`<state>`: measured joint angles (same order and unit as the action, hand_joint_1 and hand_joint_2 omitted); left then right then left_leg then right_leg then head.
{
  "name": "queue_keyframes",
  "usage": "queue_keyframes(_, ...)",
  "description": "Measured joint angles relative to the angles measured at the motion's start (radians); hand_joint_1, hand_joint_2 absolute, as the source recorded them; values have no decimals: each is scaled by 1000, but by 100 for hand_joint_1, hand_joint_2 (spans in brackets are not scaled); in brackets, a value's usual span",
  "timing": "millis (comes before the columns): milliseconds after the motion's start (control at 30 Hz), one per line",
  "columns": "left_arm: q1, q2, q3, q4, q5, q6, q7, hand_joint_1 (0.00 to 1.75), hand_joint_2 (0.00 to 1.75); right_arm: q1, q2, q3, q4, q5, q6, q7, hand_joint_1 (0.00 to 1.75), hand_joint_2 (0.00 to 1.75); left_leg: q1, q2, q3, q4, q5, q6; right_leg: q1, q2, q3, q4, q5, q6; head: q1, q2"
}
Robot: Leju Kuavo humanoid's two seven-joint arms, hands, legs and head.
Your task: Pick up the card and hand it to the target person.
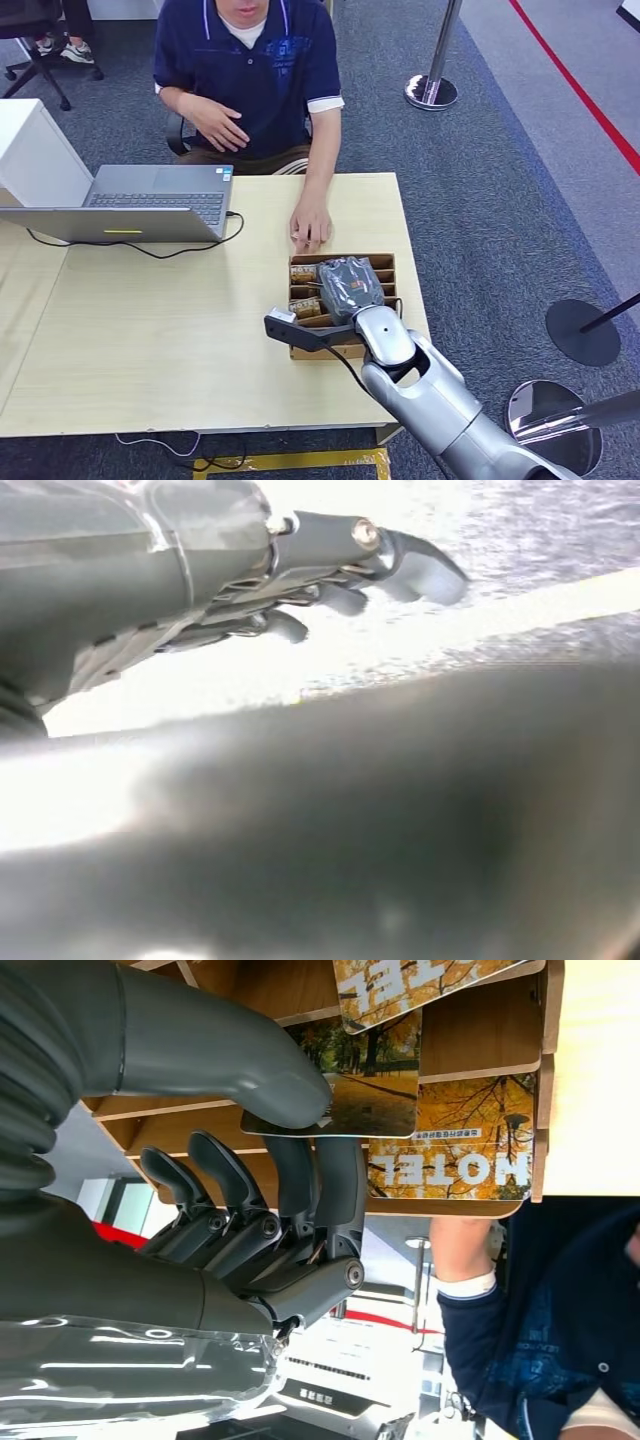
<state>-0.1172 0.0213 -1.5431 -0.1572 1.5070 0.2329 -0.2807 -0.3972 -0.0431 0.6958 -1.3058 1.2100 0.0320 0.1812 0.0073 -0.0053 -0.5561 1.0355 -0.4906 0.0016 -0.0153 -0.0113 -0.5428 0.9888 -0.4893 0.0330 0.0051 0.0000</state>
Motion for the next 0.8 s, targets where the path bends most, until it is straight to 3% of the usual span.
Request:
queue_keyframes(433, 0, 7, 0, 0, 7, -21, -23, 0, 175, -12, 0, 0, 0, -27, 14, -33, 154, 175, 0, 0, 0, 0, 0, 0, 0, 0, 0, 0, 0, 0, 0, 0)
queue_keyframes(800, 0, 8, 0, 0, 6, -22, -16, 0, 175, -108, 0, -3, 30, -112, 80, -91, 154, 175, 0, 0, 0, 0, 0, 0, 0, 0, 0, 0, 0, 0, 0, 0)
